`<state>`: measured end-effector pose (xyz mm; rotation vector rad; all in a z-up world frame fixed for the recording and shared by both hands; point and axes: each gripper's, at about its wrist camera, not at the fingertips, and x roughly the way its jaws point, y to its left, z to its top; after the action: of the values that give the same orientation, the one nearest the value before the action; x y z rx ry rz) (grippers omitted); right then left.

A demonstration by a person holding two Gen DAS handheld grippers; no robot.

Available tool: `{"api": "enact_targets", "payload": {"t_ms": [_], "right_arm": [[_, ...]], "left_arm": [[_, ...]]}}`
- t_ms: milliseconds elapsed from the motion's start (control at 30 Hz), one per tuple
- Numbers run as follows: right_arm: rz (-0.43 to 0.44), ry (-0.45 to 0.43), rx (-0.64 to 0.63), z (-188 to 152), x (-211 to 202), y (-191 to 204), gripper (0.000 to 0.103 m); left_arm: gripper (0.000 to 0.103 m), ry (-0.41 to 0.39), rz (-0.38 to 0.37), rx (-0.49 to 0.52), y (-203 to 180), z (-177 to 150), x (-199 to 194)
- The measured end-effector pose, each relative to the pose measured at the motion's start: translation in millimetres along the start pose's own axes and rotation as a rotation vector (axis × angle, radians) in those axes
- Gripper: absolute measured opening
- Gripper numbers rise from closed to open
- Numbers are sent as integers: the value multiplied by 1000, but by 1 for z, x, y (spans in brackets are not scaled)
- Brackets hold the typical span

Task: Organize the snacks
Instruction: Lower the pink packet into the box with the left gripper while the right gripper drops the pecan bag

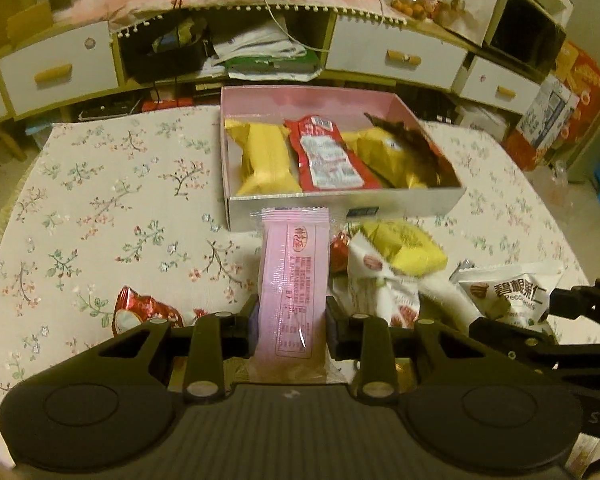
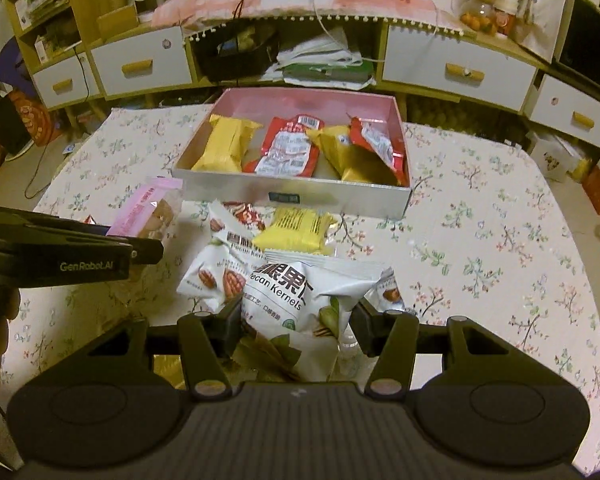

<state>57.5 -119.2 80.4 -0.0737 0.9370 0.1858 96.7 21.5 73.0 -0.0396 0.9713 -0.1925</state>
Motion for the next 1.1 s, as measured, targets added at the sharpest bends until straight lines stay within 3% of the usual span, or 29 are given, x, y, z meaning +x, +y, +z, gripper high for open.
{"api": "enact_targets", "payload": {"t_ms": [667, 1100], "right_arm": [[-32, -78, 3, 43, 15, -6, 50], [93, -122, 100, 95, 49, -42, 50]], "left_arm": [[36, -88, -10, -76, 3, 44, 1], [37, -98, -37, -200, 18, 83, 43]]}}
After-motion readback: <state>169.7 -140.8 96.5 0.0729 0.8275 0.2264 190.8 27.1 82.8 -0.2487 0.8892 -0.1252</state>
